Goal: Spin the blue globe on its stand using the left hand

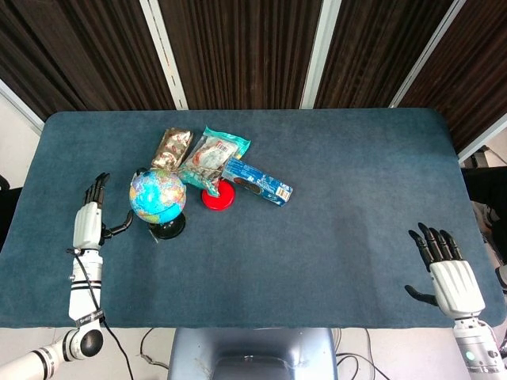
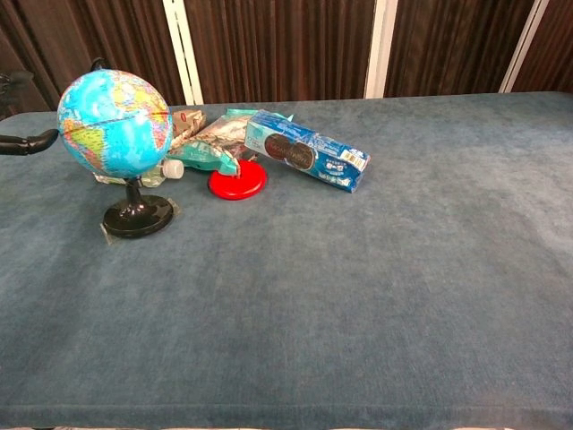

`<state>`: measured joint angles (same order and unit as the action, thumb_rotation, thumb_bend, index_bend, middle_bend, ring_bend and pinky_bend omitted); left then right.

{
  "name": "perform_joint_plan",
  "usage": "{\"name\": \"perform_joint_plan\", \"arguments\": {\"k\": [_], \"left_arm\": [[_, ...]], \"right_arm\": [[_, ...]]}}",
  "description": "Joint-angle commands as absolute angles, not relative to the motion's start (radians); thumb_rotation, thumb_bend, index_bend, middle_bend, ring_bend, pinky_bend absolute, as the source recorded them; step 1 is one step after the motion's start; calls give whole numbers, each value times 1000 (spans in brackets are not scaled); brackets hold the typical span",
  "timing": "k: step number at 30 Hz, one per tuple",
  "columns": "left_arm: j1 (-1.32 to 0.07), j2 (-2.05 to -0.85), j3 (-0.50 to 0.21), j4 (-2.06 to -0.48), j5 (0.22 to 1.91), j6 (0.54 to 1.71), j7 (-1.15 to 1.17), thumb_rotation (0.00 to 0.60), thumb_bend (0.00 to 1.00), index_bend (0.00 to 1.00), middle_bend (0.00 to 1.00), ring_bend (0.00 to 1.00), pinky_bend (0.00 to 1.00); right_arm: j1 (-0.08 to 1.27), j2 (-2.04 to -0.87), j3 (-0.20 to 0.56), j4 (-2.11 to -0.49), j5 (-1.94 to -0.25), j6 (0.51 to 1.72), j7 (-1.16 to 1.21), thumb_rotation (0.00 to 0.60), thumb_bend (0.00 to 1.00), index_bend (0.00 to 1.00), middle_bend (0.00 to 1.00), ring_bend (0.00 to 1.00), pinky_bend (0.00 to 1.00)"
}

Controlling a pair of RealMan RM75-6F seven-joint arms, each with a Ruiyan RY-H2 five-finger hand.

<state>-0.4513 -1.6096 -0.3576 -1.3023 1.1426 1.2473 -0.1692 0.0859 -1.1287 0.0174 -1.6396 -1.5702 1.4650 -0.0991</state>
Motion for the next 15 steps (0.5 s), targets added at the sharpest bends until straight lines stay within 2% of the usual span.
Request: {"name": "perform_joint_plan", "arguments": {"k": [1, 8, 12, 15], "left_arm": [[-452, -1610, -361, -1289, 1133, 1239, -176, 531, 319, 0, 0, 0, 23], [-449, -1603, -364, -1274, 1125, 1234, -186, 525, 319, 0, 0, 0, 25], [-445, -1600, -365, -1252, 1124, 1239, -190, 566, 336, 0, 0, 0, 26], [-437, -1600, -371, -1212, 1119, 1249, -207, 571, 358, 0, 0, 0, 26]], "right_arm": [[86, -1129, 17, -1639, -1570, 1464, -100, 600, 150, 0, 0, 0, 0], [88, -1132, 17, -1639, -1570, 1461, -107, 600, 150, 0, 0, 0, 0], [88, -1133, 18, -1640, -1569, 1461, -106, 600, 150, 0, 0, 0, 0], [86, -1131, 19, -1638, -1570, 1468, -101, 600, 150, 0, 0, 0, 0]]}}
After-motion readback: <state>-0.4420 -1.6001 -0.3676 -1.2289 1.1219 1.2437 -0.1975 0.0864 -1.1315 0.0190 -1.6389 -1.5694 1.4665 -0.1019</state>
